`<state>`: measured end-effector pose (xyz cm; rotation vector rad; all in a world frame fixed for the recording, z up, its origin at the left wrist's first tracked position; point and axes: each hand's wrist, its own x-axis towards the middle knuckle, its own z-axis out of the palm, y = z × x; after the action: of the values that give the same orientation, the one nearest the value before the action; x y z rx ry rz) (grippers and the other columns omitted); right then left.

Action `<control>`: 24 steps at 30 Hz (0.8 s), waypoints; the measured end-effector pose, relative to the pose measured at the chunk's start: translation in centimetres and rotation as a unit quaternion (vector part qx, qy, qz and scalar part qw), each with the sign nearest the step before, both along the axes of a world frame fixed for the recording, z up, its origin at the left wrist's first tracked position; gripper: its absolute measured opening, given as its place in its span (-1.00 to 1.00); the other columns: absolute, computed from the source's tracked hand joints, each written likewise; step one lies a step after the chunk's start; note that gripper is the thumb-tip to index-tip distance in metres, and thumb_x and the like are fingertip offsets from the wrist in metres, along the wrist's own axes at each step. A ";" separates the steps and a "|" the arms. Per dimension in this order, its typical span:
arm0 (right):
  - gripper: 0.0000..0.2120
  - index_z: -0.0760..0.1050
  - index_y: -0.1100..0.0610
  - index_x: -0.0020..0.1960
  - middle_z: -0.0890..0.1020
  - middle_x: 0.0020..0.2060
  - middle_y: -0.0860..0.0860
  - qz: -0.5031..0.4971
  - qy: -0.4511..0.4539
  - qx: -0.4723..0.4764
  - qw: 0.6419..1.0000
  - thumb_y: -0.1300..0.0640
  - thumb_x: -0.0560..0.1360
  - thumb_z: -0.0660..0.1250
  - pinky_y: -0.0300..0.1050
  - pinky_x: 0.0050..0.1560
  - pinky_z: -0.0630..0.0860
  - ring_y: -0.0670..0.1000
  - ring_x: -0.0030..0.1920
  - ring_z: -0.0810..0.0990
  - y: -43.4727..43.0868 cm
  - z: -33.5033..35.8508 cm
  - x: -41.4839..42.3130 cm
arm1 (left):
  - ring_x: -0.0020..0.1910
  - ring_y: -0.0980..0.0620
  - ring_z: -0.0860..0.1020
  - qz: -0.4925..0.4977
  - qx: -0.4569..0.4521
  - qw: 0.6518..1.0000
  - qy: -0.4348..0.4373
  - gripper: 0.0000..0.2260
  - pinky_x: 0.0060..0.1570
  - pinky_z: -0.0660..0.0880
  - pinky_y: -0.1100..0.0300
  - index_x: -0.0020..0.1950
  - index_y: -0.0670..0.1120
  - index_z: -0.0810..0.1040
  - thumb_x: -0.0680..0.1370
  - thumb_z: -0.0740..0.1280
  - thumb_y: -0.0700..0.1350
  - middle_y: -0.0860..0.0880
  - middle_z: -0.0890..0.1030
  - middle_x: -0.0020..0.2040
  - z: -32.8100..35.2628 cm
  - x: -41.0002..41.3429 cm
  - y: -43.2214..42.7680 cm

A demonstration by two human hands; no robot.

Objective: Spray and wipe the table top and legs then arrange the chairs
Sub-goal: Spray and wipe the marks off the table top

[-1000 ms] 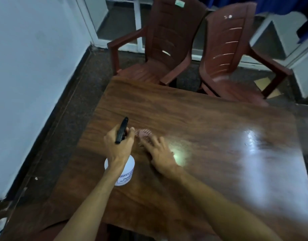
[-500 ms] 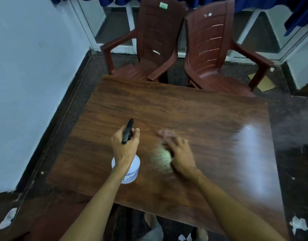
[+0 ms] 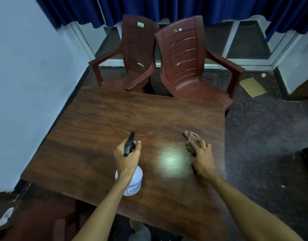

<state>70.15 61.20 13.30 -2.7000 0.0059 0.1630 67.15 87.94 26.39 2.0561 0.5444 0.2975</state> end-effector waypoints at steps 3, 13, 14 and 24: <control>-0.17 0.31 -0.06 0.52 0.37 0.33 0.08 0.103 0.001 -0.010 0.995 0.37 0.30 0.31 0.10 0.10 0.53 0.14 0.11 0.35 -0.8 0.1 -1.6 | -0.41 0.15 0.53 0.017 -0.003 1.000 0.007 -0.80 -0.39 0.39 0.41 -0.27 -0.15 0.57 0.52 0.49 -0.18 0.00 0.58 -0.42 -0.4 -1.3 -2.9; -0.20 0.29 -0.10 0.53 0.30 0.35 0.04 0.131 0.032 -0.003 0.991 0.44 0.38 0.27 0.10 0.16 0.54 0.11 0.22 0.29 -5.4 1.0 2.8 | -0.42 -0.05 0.52 0.049 -0.050 0.998 0.000 -0.79 -0.40 0.40 0.31 -0.29 -0.14 0.56 0.53 0.48 -0.19 -0.11 0.57 -0.43 -1.5 -2.9 -9.6; -0.20 0.31 -0.06 0.53 0.30 0.34 0.06 0.120 0.046 -0.015 0.992 0.44 0.37 0.27 0.12 0.16 0.54 0.14 0.23 0.29 -5.7 1.2 4.0 | -0.43 -0.05 0.52 0.058 -0.050 0.997 -0.002 -0.79 -0.38 0.41 0.26 -0.28 -0.14 0.55 0.53 0.48 -0.18 -0.10 0.56 -0.43 -1.5 -2.9 -10.3; -0.26 0.38 -0.06 0.48 0.32 0.31 0.14 0.177 0.028 0.005 0.984 0.43 0.38 0.26 0.17 0.12 0.49 0.28 0.22 0.31 -14.6 0.3 15.3 | -0.41 -0.06 0.51 0.180 -0.018 0.984 0.007 -0.78 -0.38 0.42 0.30 -0.28 -0.13 0.54 0.54 0.48 -0.19 -0.12 0.55 -0.42 -2.4 -2.3 -21.3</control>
<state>85.42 46.61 13.61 -2.6630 -0.4573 0.3425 64.87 66.63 24.02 1.9196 0.9246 0.4813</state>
